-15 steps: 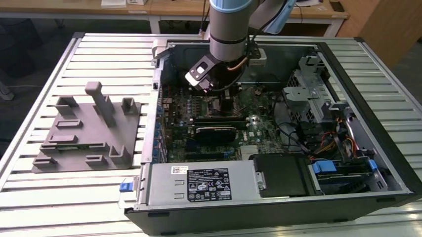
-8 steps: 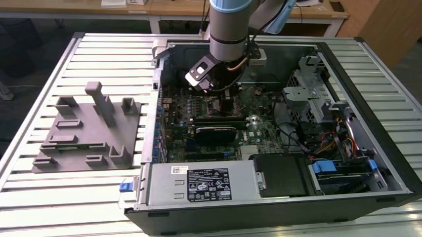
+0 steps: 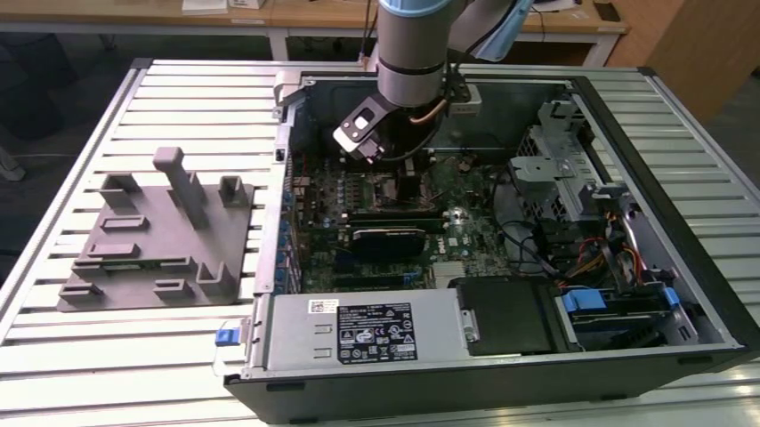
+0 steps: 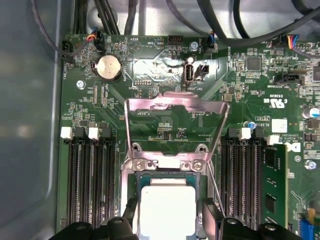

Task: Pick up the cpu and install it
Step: 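Place the cpu into insertion slot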

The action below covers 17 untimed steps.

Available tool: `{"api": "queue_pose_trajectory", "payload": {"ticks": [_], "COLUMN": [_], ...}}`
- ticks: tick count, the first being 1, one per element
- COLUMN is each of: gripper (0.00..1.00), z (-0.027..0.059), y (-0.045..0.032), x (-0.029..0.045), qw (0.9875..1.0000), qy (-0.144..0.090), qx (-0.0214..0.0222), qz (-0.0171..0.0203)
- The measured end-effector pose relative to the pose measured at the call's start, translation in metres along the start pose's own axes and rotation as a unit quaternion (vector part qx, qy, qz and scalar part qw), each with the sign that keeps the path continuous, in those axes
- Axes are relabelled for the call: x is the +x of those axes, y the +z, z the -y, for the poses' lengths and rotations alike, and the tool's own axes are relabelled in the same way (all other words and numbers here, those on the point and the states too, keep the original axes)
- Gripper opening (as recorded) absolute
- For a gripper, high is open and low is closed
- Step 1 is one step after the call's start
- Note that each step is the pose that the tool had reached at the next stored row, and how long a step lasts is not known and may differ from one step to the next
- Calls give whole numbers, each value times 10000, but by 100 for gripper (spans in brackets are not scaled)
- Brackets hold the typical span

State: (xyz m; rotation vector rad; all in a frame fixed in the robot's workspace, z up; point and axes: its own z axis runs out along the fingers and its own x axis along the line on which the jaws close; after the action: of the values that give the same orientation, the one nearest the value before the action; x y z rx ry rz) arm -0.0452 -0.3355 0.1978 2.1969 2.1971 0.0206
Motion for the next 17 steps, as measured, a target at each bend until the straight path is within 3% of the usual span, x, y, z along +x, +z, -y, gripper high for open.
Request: {"api": "queue_pose_trajectory", "payload": {"ticks": [2, 11, 13, 17], "gripper": [61, 60, 47, 36], "z": [-1, -1, -1, -1], "y": [-31, -33, -33, -33], "x": [0, 0, -1, 0], "qw": [10000, 10000, 10000, 10000], "qy": [0, -1, -1, -1], "qx": [0, 0, 0, 0], "qz": [1, 14, 17, 24]}}
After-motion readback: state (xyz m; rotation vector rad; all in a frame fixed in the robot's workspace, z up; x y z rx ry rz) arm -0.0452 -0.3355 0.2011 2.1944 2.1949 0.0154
